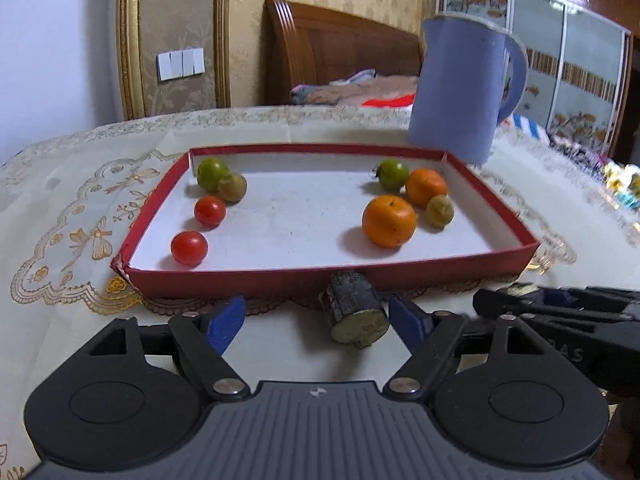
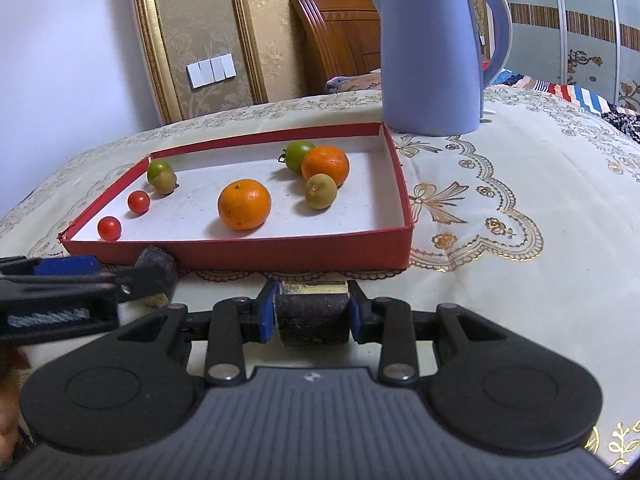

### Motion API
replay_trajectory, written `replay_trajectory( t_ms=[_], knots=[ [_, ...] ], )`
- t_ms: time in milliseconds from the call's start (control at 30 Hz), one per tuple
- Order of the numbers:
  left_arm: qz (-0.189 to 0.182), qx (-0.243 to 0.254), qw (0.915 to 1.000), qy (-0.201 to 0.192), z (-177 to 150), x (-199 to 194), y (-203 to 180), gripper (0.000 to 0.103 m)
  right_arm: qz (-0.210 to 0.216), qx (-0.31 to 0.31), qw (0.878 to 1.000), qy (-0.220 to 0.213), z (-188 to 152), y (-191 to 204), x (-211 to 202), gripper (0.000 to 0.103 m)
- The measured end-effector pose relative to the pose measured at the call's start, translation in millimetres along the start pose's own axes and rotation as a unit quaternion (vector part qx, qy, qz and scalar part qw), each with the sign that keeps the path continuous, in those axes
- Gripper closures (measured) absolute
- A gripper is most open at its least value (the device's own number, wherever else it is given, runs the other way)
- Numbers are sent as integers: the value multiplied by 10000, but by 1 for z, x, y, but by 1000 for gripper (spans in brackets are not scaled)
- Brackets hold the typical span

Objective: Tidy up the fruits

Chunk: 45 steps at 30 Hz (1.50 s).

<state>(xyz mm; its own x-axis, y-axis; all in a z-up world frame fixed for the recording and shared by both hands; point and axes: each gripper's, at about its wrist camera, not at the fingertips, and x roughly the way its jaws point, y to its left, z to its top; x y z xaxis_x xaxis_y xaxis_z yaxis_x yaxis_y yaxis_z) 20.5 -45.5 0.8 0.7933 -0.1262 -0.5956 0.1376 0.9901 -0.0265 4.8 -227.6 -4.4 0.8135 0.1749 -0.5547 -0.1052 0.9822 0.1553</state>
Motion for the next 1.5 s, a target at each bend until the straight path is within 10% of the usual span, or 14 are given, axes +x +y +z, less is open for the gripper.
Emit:
replay_trajectory(
  t_ms=[500, 667, 867, 1500],
  knots=[
    [73, 64, 9992, 378, 2, 15, -1, 22, -4, -37, 10000, 15, 0, 1, 0, 70],
    [-44, 304, 9991, 297, -2, 12, -9, 54, 4, -27, 10000, 15, 0, 1, 0, 70],
    [-139, 457, 9986, 248, -4, 11, -15, 68, 3, -29, 10000, 14, 0, 1, 0, 70],
    [-38, 614, 9981, -1, -8, 4, -17, 68, 26, -48, 10000, -83, -1, 1, -3, 70]
  ],
)
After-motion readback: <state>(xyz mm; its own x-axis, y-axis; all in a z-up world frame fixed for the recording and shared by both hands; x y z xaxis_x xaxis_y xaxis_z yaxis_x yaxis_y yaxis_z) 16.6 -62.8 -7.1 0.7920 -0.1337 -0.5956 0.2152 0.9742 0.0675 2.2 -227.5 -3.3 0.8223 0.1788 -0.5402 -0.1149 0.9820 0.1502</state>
